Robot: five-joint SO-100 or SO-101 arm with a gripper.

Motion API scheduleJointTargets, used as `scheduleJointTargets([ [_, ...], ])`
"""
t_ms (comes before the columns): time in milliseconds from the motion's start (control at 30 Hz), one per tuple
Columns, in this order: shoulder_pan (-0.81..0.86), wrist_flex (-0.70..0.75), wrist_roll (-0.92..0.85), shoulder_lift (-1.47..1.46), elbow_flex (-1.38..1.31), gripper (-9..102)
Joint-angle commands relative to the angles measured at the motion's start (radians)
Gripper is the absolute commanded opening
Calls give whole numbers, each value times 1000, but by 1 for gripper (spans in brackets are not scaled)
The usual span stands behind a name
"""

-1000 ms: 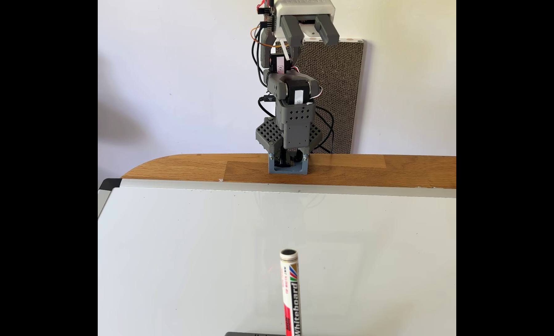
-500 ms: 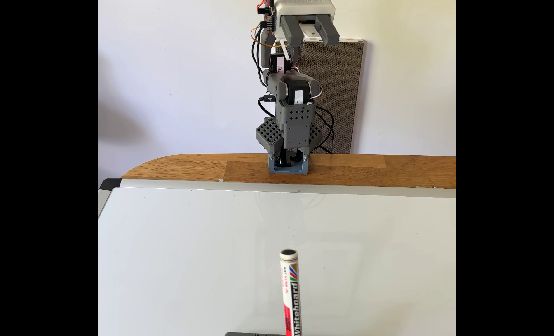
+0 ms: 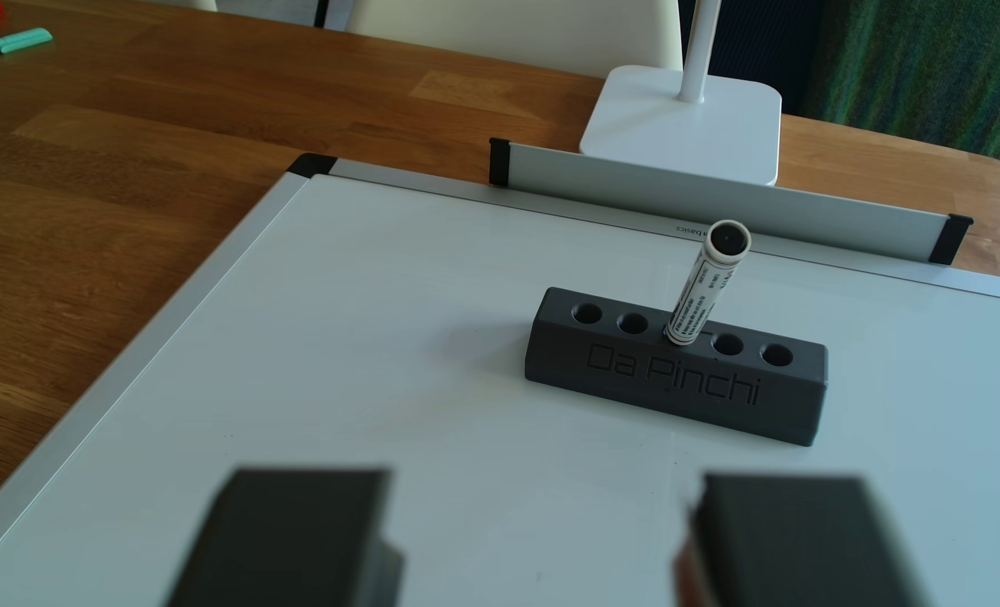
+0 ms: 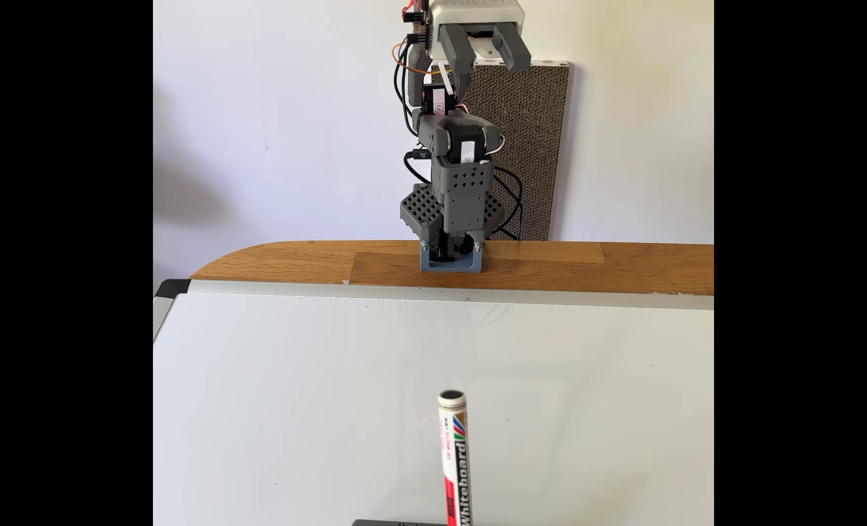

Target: Draw a face

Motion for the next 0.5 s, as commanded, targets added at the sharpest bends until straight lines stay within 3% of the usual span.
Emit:
scheduleJointTargets([
  [0,-3,-8,-6,67,-20,101],
  [467,-11,-8,-6,67,-20,101],
])
